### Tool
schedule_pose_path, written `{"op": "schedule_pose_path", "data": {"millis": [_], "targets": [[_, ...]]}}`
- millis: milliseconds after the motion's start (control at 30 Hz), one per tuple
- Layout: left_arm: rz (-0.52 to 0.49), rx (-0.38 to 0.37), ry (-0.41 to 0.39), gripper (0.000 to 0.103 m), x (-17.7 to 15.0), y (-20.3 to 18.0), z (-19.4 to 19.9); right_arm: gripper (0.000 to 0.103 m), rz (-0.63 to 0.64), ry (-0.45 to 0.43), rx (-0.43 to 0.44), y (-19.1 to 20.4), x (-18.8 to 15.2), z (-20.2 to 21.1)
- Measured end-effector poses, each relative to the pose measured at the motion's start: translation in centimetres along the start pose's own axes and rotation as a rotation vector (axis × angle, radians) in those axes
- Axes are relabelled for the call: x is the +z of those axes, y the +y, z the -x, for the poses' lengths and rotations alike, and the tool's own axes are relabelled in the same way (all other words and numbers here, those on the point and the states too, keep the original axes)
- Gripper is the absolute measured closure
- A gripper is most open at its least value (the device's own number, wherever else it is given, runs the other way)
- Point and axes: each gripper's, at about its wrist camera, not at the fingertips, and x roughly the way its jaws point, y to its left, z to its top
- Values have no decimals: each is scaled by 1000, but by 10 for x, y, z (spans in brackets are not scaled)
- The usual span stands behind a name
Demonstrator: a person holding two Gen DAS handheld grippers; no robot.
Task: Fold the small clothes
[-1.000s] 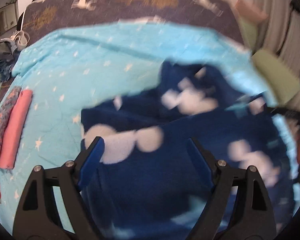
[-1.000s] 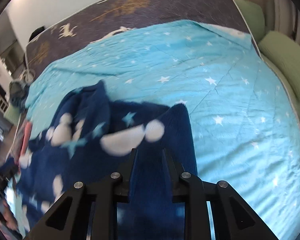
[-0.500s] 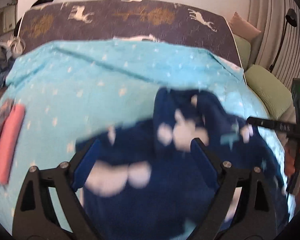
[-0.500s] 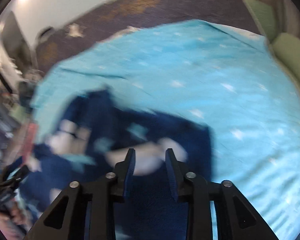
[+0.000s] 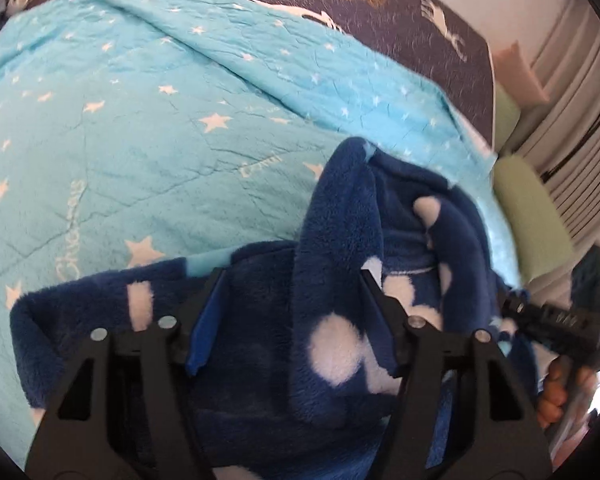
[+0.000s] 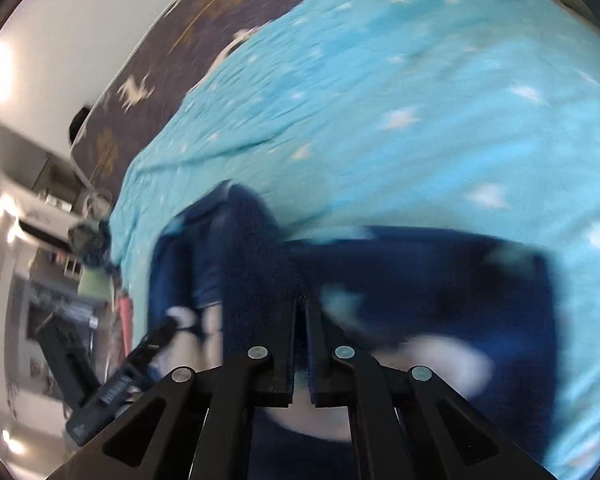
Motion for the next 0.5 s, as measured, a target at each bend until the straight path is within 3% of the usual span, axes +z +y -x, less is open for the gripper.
{"op": "schedule_pose_path", "data": {"millis": [100,267,300,367,400,467,500], "targets": [[-25,28,0,37,-1,-7,1,101,34,35,70,-11,-7,8],[-59,48,-31,36,-1,-19,14,94,190,37,93,21,-11,25],[-83,47,-40,31,-3,-23,16,89,196,55,106,26,-9,23],[-121,80,-26,28,-7,-25,9,64,195,109,105,40,-8,11],[-120,81,-12,28,-9,-23,5,46,190,129,95,41,-7,5],[-100,60,-6,27,-13,-17,1,46,181,149,42,46,-8,-12],[-88,42,-9,27,-14,-14,2,67,176,160,26,41,-9,-15]]}}
